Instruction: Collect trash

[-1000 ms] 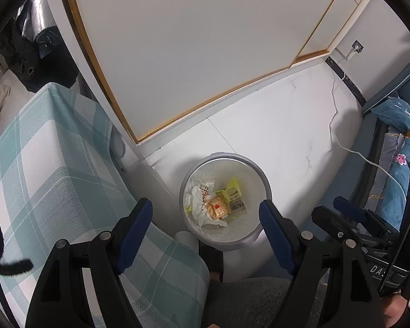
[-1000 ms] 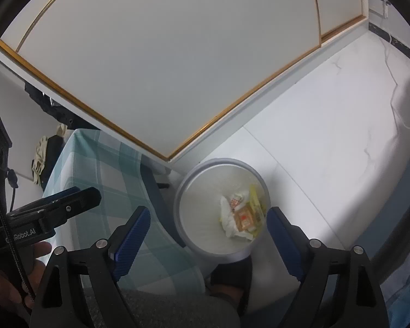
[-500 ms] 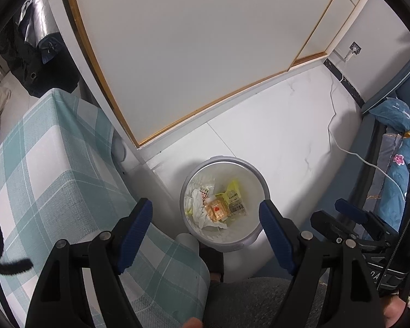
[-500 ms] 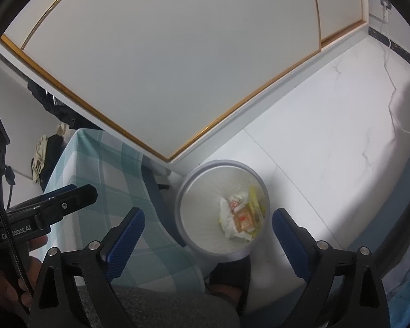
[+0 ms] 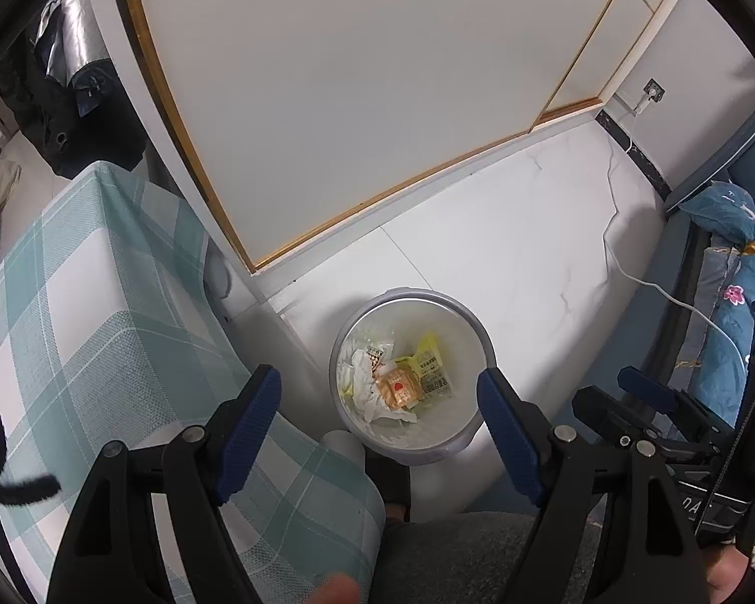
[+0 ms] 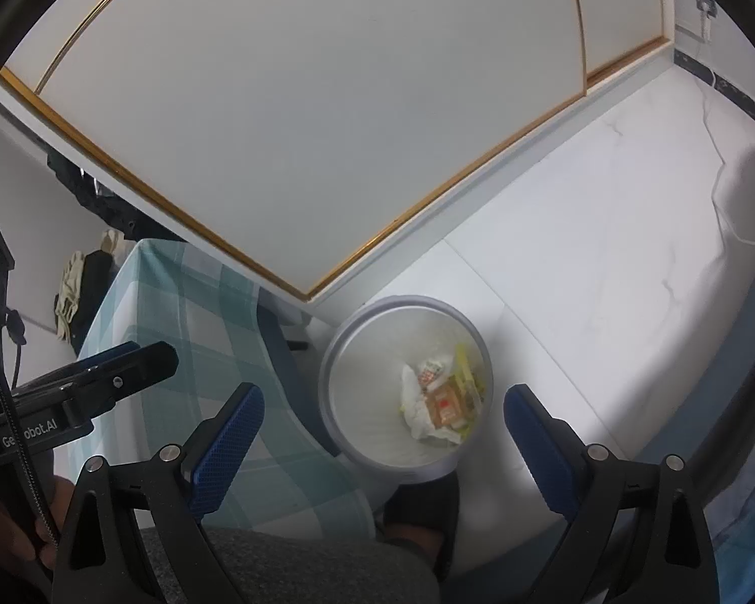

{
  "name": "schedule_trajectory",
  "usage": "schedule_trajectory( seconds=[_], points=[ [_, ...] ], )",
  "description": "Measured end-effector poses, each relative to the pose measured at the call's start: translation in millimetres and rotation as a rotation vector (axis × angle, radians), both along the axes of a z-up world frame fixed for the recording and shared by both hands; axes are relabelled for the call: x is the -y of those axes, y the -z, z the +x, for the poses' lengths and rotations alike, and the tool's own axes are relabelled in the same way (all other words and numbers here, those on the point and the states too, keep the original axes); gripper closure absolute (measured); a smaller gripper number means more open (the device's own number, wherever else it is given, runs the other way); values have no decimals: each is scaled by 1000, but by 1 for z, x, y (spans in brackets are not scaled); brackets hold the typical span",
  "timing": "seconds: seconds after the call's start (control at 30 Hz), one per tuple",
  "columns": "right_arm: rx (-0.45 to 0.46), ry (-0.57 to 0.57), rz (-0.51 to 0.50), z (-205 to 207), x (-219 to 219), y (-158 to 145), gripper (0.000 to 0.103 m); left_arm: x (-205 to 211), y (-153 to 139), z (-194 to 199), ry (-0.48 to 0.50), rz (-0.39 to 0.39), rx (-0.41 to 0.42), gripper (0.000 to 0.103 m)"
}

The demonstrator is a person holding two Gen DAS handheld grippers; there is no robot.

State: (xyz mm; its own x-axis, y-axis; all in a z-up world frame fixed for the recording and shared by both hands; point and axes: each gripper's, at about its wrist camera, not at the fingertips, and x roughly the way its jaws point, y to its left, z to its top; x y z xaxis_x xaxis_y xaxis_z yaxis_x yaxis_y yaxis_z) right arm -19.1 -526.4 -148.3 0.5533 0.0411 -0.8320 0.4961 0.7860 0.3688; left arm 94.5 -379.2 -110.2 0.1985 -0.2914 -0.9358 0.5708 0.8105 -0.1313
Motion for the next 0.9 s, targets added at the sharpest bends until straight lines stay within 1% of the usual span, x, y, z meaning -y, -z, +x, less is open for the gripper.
schedule_trajectory(
  seconds=[0.9],
  points=[
    [-1, 10, -13, 1, 2, 2, 6, -1, -1, 0, -19, 8, 5, 26]
  ],
)
